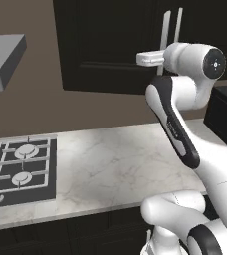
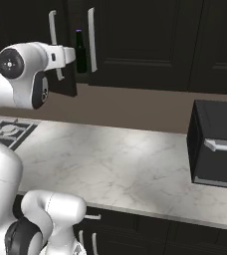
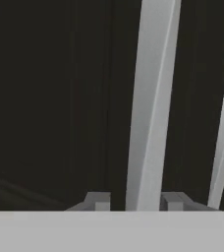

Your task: Get the candle and the beer from the cabinet and move them to the dining counter.

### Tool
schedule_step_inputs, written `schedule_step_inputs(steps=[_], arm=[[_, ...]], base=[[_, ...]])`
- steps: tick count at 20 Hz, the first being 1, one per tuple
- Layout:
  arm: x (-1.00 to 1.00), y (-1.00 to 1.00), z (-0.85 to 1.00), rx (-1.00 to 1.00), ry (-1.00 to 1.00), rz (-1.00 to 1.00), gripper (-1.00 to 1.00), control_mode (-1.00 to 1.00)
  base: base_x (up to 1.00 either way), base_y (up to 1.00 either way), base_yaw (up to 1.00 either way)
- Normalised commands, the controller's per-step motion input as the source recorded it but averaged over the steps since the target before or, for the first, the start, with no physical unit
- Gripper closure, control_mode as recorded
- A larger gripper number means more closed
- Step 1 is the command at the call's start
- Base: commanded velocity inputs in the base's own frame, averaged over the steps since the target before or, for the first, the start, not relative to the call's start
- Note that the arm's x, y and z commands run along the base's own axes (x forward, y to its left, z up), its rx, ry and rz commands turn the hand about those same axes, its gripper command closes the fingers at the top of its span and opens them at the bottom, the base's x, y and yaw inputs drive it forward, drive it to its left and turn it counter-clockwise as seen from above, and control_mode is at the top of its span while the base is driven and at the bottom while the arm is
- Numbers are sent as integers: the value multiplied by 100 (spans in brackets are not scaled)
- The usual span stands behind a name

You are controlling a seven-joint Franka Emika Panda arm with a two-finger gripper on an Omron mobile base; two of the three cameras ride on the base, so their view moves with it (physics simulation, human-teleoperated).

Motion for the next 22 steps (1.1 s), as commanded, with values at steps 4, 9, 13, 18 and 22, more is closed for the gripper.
schedule_step_inputs(steps=[4, 9, 13, 18, 22], arm=[[-36, 43, 0, 0, 12, 8, 100, -100], [-38, 42, 0, 0, 10, 8, 100, -100], [-34, 45, 0, 0, 9, 9, 100, -100], [-31, 51, -4, 0, 3, 9, 100, -100], [-34, 53, -8, -1, 0, 9, 100, -100]], base=[[0, 0, 0], [0, 0, 0], [0, 0, 0], [0, 0, 0], [0, 0, 0]])
